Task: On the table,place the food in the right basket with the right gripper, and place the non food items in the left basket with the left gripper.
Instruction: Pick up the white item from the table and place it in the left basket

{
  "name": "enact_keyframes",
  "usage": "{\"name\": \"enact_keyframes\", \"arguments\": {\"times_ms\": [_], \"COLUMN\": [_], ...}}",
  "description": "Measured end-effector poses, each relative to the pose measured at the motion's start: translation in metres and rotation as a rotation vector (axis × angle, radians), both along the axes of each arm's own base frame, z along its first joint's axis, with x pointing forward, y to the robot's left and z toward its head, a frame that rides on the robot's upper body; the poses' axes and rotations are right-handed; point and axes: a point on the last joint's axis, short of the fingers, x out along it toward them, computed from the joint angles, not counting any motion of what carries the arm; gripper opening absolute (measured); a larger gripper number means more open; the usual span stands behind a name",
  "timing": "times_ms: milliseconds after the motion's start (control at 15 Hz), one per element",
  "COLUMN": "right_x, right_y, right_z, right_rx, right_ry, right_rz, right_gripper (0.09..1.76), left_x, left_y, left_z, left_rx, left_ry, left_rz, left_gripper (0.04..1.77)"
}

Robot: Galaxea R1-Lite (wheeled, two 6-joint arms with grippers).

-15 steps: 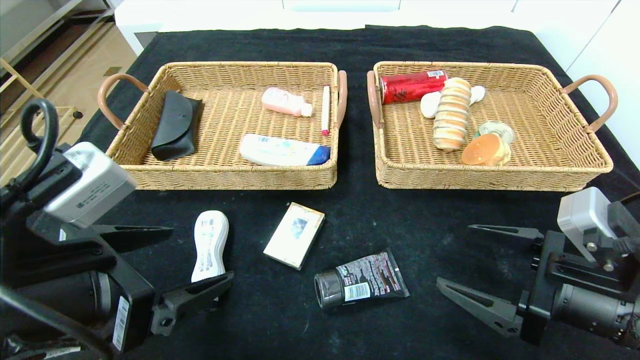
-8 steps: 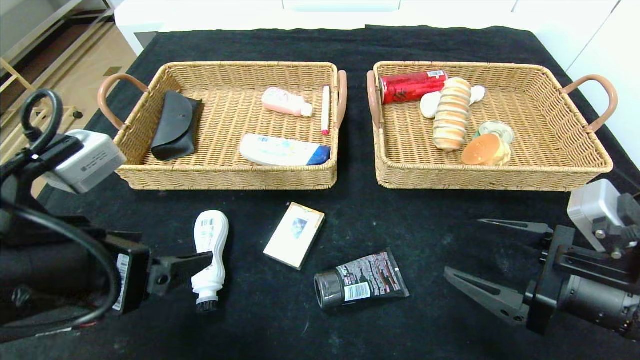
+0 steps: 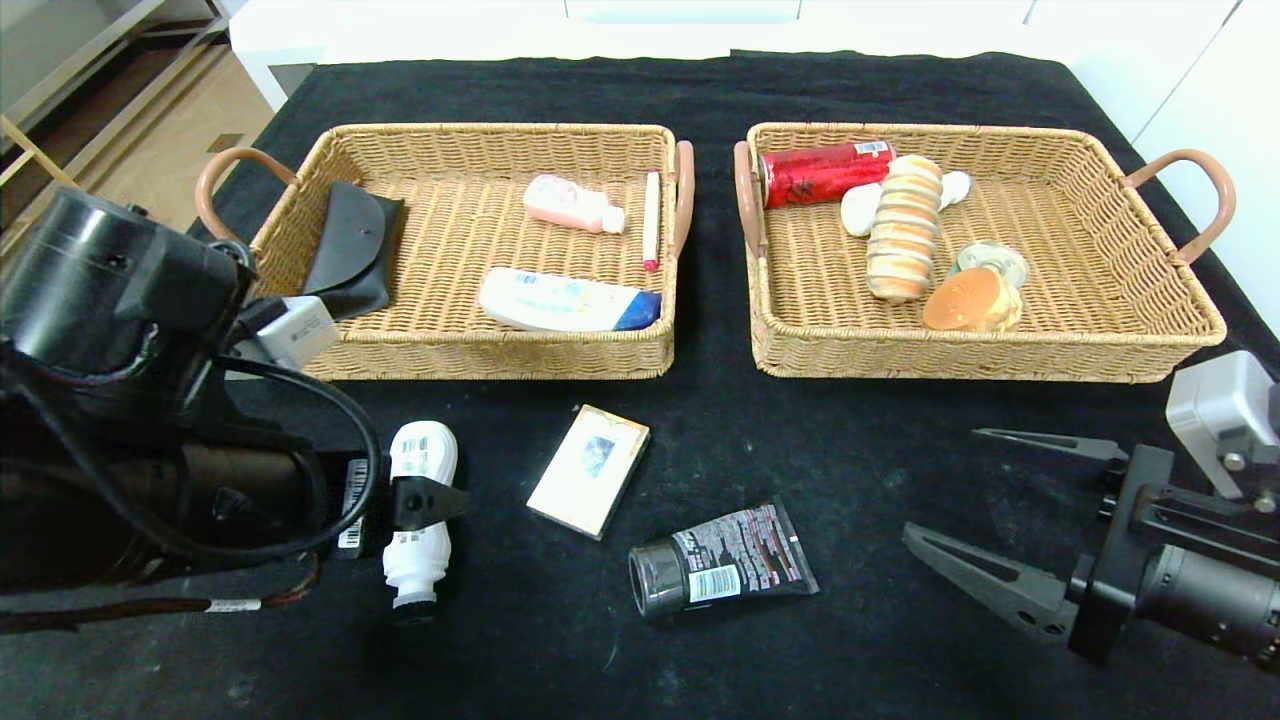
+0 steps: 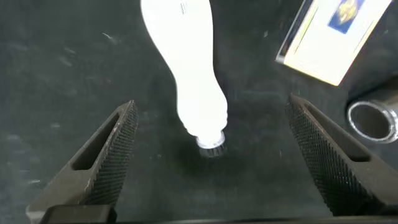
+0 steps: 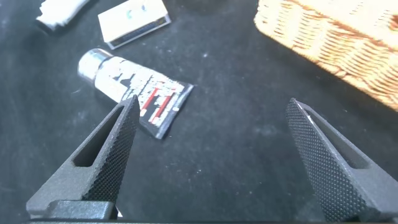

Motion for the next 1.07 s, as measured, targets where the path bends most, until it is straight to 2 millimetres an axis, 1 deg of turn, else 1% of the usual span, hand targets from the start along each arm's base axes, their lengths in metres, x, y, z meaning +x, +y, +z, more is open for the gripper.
{"name": "enact_keyframes", "arguments": {"times_ms": [200,467,733,1067], "right_x": [-0.001,-0.001,-0.002,-0.005], "right_y": [-0.001,-0.001,-0.002,-0.003], "right_z": [0.001,0.001,0.002,0.004], "right_rx": [0.002,0.002,0.005,0.01], "right_ry": [-0.004,-0.004,-0.01,-0.021], "right_rz": [-0.003,-0.002,-0.003,-0.004], "right_gripper": [1.71,1.71,1.71,1.71], "left_x": [0.011,0.028,0.035,0.039], "left_y": [0.003,0.004,0.002,0.004], "left_z": [-0.007,-0.016,-0.026,-0.037], "left_rx": [-0.009,-0.01,0.003,-0.002], "left_ry": [0.035,0.04,0.063,0.05], "left_rz": [0.02,0.051,0.051,0.063], "left_gripper": [1.72,1.72,1.72,1.72]}}
